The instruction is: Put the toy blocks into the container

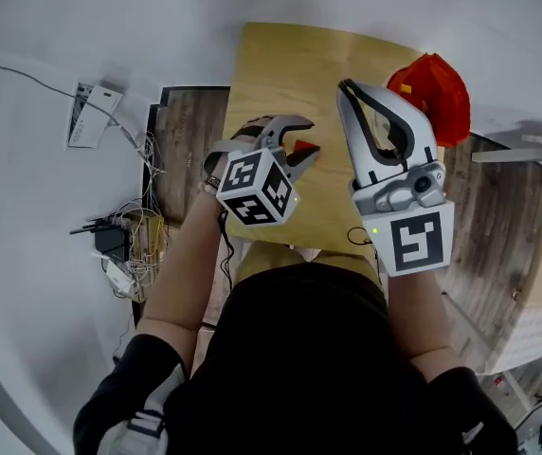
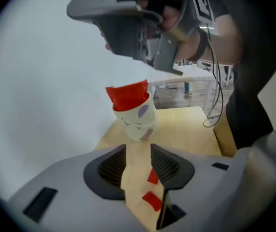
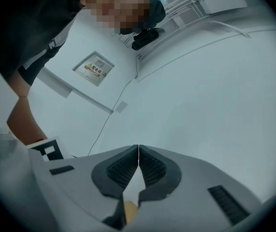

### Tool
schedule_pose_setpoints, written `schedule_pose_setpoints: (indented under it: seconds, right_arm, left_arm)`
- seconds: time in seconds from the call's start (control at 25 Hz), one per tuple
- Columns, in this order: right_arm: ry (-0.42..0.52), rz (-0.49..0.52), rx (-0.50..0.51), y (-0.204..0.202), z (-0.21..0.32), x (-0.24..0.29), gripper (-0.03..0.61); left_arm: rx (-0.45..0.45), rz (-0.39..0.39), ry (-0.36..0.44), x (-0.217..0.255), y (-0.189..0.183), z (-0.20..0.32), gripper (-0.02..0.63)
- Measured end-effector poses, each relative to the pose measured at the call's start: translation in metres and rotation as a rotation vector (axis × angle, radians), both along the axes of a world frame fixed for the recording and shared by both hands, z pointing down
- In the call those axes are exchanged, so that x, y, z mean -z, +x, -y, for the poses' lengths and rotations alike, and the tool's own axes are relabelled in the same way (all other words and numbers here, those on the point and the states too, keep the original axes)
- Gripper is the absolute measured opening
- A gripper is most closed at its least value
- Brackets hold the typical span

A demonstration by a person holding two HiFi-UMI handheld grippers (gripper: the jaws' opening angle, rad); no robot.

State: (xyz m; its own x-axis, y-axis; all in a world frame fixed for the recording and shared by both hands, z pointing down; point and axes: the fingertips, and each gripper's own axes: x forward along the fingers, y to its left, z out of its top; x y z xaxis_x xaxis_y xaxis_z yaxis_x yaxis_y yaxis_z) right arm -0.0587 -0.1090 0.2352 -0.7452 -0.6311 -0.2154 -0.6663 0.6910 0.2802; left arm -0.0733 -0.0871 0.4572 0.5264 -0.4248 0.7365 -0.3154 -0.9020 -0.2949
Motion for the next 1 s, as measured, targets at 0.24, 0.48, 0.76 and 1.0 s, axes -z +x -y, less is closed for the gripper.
schedule_pose_setpoints:
  seconds: [0.24, 0.48, 0.76, 1.0]
  right_arm:
    - [-0.017, -0.009, -0.034, 0.014, 0.003, -0.007, 0.028]
    - [-0.034, -0.011, -0.053, 0.024, 0.004, -0.013, 0.028]
    - [-0.058, -0.019, -0.060, 0.029, 0.003, -0.023, 0.029]
    - [-0.059, -0.034, -0.082, 0.039, 0.003, -0.024, 0.028]
  left_arm:
    - [-0.158, 0.143, -0.148, -0.064, 0.010, -0.009, 0.172]
    - [-0.222, 0.278, -0.250, -0.122, 0.006, -0.013, 0.193]
    - [-0.275, 0.402, -0.372, -0.169, -0.005, -0.016, 0.198]
    - [-0.288, 0.480, -0.453, -0.193, -0.007, -0.021, 0.192]
